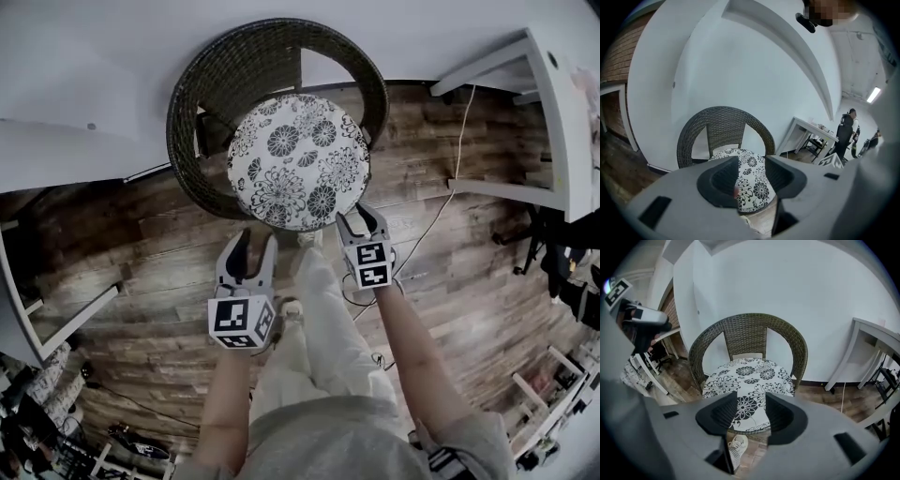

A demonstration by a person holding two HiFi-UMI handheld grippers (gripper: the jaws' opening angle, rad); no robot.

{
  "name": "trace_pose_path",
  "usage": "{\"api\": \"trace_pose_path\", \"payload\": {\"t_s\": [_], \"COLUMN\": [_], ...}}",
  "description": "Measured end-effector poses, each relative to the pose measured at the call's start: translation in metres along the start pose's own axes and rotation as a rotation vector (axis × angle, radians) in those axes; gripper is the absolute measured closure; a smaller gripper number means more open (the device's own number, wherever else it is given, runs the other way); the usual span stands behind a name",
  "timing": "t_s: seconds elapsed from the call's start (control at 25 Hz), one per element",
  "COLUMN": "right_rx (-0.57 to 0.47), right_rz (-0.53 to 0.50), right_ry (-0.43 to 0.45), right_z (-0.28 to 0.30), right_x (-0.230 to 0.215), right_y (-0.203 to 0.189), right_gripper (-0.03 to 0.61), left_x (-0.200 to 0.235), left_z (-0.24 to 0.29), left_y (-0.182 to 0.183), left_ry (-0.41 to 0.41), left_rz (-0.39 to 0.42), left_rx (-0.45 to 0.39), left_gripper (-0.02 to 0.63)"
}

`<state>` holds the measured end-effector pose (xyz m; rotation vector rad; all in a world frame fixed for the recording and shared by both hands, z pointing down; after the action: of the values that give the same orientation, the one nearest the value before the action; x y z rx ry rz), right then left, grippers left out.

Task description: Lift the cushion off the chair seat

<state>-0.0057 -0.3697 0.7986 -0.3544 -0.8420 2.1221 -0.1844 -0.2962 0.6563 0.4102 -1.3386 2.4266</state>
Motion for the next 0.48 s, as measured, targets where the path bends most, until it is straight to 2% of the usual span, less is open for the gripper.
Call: {"api": "trace_pose_path", "payload": {"t_s": [0.48], "right_rx": [0.173], "right_rz": [0.055], "right_ry": [-0.012], "right_z": [0.064], "right_x": [-0.022], "right_y": [-0.076], "right_gripper": [0.402], "left_x": [0.015], "left_z": [0.037], "left_y": [-0.020], "left_ry": [0.014], "left_rz": [-0.018], "left_rx": [0.032], "left_gripper": [0.443]}}
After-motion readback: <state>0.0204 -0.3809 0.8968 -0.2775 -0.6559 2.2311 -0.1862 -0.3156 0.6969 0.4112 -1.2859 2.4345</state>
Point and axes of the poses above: the fingertips, and each gripper's own axes: z forward along the fingers, x to its left, y out of its top, the point moved 1 cm from there along -z, backward along the fingers, and after that the axes turned 8 degrees about -z, right-handed, at the moved point
